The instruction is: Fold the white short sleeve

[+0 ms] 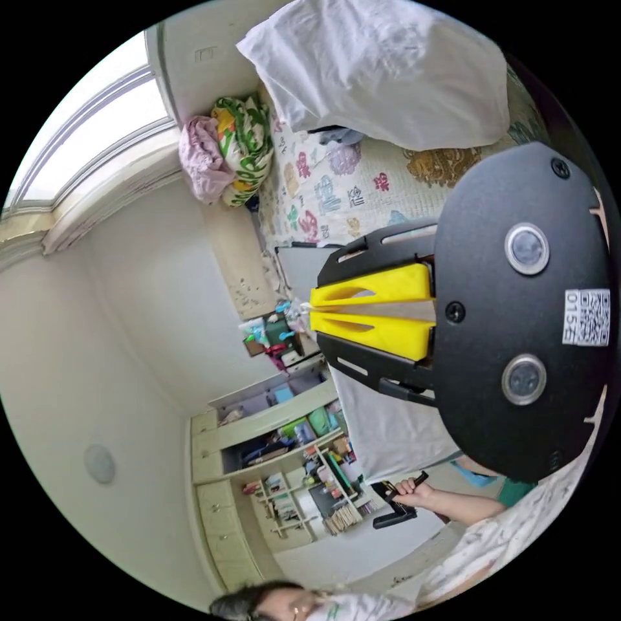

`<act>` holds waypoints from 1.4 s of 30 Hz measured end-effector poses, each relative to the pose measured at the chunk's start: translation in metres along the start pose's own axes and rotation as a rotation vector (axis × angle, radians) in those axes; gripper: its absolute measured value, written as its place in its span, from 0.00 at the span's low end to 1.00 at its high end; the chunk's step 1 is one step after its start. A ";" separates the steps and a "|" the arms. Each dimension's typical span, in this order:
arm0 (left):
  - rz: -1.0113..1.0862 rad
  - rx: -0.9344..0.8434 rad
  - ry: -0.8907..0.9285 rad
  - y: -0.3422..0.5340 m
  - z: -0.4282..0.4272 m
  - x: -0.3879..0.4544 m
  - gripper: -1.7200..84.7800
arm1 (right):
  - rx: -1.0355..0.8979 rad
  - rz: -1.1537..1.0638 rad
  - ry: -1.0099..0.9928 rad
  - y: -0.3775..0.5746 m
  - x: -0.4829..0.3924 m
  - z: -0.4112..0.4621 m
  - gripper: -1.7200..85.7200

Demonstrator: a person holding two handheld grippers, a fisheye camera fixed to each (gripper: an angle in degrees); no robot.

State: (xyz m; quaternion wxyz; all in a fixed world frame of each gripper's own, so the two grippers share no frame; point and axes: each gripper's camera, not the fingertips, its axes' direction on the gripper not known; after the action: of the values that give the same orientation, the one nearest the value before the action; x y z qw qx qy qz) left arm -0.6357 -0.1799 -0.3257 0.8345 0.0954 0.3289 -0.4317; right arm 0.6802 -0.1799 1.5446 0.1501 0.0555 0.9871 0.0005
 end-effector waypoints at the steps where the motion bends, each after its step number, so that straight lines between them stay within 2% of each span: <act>1: -0.024 -0.063 -0.022 0.004 0.052 -0.025 0.02 | -0.028 0.017 0.023 -0.005 0.008 0.030 0.04; 3: -0.086 -0.169 -0.098 0.018 0.138 -0.068 0.03 | -0.142 0.037 0.100 -0.022 0.040 0.151 0.07; 6: -0.180 -0.287 -0.216 0.059 0.247 -0.119 0.07 | -0.322 0.060 0.301 -0.027 0.071 0.260 0.08; 8: -0.139 -0.367 -0.173 0.085 0.281 -0.118 0.14 | -0.344 0.005 0.187 -0.025 0.066 0.263 0.08; 10: -0.028 -0.377 -0.125 0.102 0.274 -0.098 0.15 | -0.339 -0.119 0.076 -0.015 0.053 0.244 0.08; 12: 0.053 -0.413 -0.051 0.118 0.257 -0.078 0.15 | -0.471 -0.244 -0.050 0.005 0.046 0.229 0.09; 14: 0.110 -0.527 0.106 0.135 0.244 -0.058 0.15 | -0.581 -0.266 -0.076 0.018 0.052 0.224 0.11; 16: 0.104 -0.626 0.141 0.148 0.239 -0.051 0.16 | -0.665 -0.206 -0.020 0.022 0.069 0.224 0.13; 21: -0.057 -0.686 0.015 0.194 0.217 -0.080 0.17 | -0.737 0.013 -0.038 0.013 0.125 0.215 0.14; 28: -0.286 -0.621 -0.240 0.255 0.183 -0.136 0.19 | -0.847 0.054 -0.020 -0.008 0.152 0.214 0.14; 31: -0.352 -0.655 -0.348 0.274 0.185 -0.157 0.18 | -0.852 0.073 -0.063 -0.026 0.161 0.212 0.12; 35: -0.338 -0.681 -0.387 0.296 0.191 -0.163 0.15 | -0.850 0.064 -0.130 -0.058 0.167 0.212 0.05; 37: -0.343 -0.701 -0.397 0.308 0.189 -0.168 0.09 | -0.849 0.047 -0.129 -0.073 0.168 0.212 0.03; 38: -0.346 -0.708 -0.374 0.315 0.187 -0.170 0.05 | -0.849 0.040 -0.121 -0.082 0.170 0.212 0.03; 42: -0.341 -0.696 -0.287 0.336 0.177 -0.170 0.02 | -0.827 0.061 -0.129 -0.117 0.187 0.205 0.02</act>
State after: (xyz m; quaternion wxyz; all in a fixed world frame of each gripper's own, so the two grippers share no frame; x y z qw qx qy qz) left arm -0.3600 0.0579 -0.1247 0.7707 -0.3096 0.3467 -0.4359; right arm 0.5506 -0.2792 1.2914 0.2211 0.0199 0.8903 0.3976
